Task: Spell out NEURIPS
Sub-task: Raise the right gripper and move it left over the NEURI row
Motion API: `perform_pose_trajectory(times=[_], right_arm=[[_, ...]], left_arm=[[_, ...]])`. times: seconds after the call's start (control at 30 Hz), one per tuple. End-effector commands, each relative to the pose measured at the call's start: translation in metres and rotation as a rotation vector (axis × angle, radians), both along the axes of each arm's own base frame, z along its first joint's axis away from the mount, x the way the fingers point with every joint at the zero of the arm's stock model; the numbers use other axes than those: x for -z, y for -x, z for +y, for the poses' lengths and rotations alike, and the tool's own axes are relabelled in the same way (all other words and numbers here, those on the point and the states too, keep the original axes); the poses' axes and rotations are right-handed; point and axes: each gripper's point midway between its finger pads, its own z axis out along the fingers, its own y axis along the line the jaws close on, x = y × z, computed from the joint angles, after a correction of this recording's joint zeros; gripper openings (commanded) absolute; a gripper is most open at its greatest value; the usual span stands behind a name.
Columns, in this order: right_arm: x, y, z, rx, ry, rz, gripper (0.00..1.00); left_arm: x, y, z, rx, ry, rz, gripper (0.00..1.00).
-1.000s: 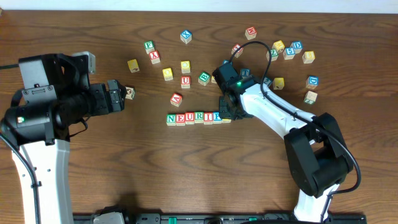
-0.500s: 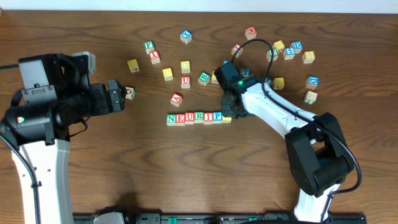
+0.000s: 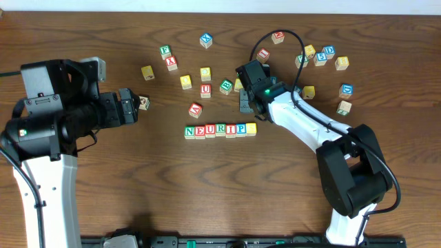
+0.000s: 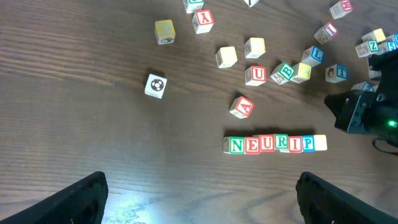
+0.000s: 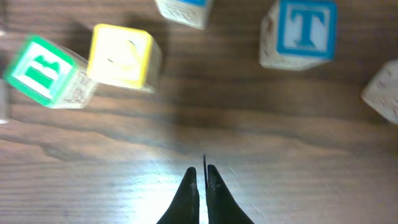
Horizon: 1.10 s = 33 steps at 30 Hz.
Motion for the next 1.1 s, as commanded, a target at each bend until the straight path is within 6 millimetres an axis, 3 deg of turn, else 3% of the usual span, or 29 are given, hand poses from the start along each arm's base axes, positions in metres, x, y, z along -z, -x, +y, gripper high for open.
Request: perform_pose_trajectory(times=[0.0,0.23,0.5,0.8,1.07], right_arm=[[-0.013,-0.005,0.016,-0.111,-0.055,-0.032,0.01],[-0.021,0.000,0.055,-0.238,-0.183,-0.038,0.01],[-0.022,0.028,0.099,-0.364,-0.197,-0.029,0.01],[0.001,0.040,0.100,-0.344,-0.181,0.044,0.01],[0.006,0.053,0.110,-0.366,-0.176,0.065,0.01]], left_arm=[[-0.007,0.000,0.000,0.008,-0.003,-0.020,0.95],[-0.007,0.000,0.000,0.008,-0.003,-0.020,0.95],[-0.007,0.000,0.000,0.008,-0.003,-0.020,0.95],[-0.007,0.000,0.000,0.008,-0.003,-0.020,0.95],[-0.007,0.000,0.000,0.008,-0.003,-0.020,0.95]])
